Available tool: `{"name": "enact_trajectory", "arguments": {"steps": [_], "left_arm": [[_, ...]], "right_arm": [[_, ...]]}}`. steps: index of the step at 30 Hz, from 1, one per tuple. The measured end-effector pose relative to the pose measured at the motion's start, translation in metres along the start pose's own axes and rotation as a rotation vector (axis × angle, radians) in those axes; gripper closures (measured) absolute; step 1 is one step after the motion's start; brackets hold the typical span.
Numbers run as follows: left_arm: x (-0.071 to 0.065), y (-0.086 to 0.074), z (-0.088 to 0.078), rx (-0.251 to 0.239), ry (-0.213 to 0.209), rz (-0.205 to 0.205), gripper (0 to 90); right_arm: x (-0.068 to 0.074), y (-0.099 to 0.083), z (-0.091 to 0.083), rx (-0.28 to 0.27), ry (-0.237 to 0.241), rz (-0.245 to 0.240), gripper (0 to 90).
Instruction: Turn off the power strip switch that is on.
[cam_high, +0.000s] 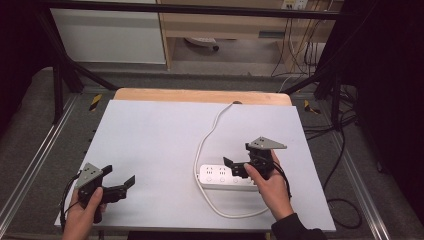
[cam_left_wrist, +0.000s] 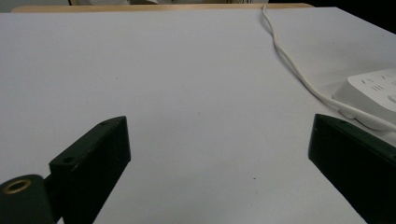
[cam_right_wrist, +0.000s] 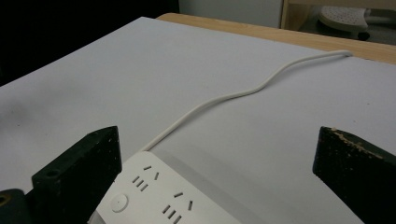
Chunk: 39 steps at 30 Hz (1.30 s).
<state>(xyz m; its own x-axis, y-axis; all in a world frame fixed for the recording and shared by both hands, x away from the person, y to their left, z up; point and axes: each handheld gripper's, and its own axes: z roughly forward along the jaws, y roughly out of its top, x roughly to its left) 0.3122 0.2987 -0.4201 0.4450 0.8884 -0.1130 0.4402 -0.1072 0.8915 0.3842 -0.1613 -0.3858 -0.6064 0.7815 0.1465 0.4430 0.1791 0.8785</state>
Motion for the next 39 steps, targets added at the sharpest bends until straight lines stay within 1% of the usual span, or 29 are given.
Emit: {"name": "enact_trajectory", "arguments": {"steps": [2, 5, 8, 11, 16, 23, 31, 39], "left_arm": [[0.0, 0.0, 0.0, 0.0, -0.003, -0.011, 5.7], [0.001, 0.0, 0.001, 0.002, -0.002, -0.015, 5.7], [0.0, 0.0, 0.0, 0.003, 0.001, -0.005, 5.7], [-0.001, 0.0, -0.001, 0.001, -0.002, 0.0, 5.7], [-0.002, 0.0, -0.001, 0.001, -0.005, 0.006, 5.6], [-0.002, 0.0, -0.001, 0.001, -0.005, 0.007, 5.7], [-0.002, 0.0, -0.002, 0.002, -0.009, 0.014, 5.7], [-0.002, 0.0, -0.003, -0.002, -0.008, 0.011, 5.6]], "right_arm": [[-0.001, 0.0, -0.003, -0.003, -0.004, 0.0, 2.3], [-0.003, 0.0, -0.007, -0.017, -0.017, 0.004, 2.3], [-0.006, 0.0, -0.011, -0.04, -0.031, -0.006, 2.1], [-0.007, 0.0, -0.015, -0.056, -0.041, 0.004, 2.1], [-0.01, 0.001, -0.023, -0.077, -0.045, 0.007, 1.9], [-0.017, 0.003, -0.038, -0.109, -0.064, 0.019, 1.8], [-0.027, 0.0, -0.055, -0.129, -0.102, 0.034, 1.8], [-0.036, -0.008, -0.068, -0.126, -0.128, 0.044, 1.8]]}}
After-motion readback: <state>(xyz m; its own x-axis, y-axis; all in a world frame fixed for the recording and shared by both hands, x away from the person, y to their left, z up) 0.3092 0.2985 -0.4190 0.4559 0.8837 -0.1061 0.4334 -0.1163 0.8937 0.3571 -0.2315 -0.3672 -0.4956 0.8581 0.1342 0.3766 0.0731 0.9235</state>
